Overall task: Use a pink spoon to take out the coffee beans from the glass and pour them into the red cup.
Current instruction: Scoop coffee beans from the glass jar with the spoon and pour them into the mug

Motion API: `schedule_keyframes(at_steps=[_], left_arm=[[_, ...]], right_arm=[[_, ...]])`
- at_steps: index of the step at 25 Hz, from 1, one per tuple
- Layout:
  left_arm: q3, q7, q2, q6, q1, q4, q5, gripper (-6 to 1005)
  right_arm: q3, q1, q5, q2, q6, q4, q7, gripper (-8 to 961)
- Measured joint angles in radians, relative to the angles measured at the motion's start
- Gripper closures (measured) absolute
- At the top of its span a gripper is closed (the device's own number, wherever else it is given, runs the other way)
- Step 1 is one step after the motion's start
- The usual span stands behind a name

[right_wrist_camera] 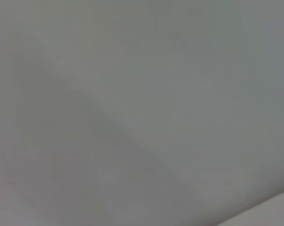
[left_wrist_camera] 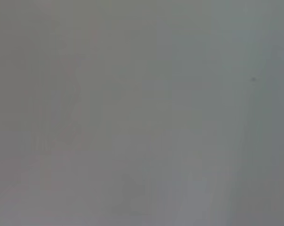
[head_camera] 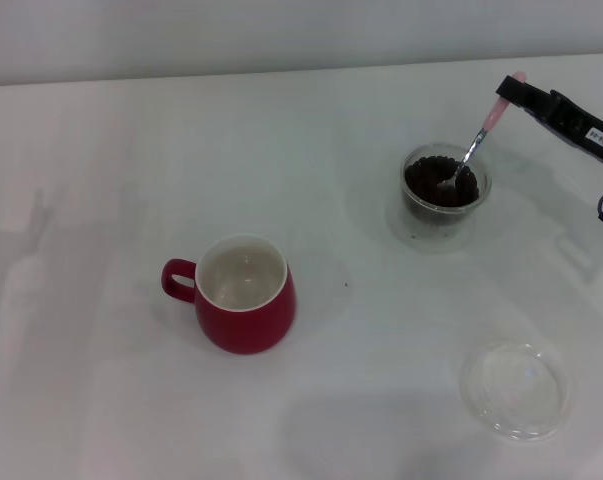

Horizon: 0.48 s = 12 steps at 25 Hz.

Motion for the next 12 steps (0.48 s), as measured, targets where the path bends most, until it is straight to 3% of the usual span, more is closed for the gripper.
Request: schedule_keyframes(at_steps=[12], left_arm=[[0.000, 0.000, 0.000, 0.001, -0.009, -0.003, 0.000, 120]], right_arm=[[0.005, 0.002, 0.002, -0.002, 0.048, 0.000, 0.148, 777]])
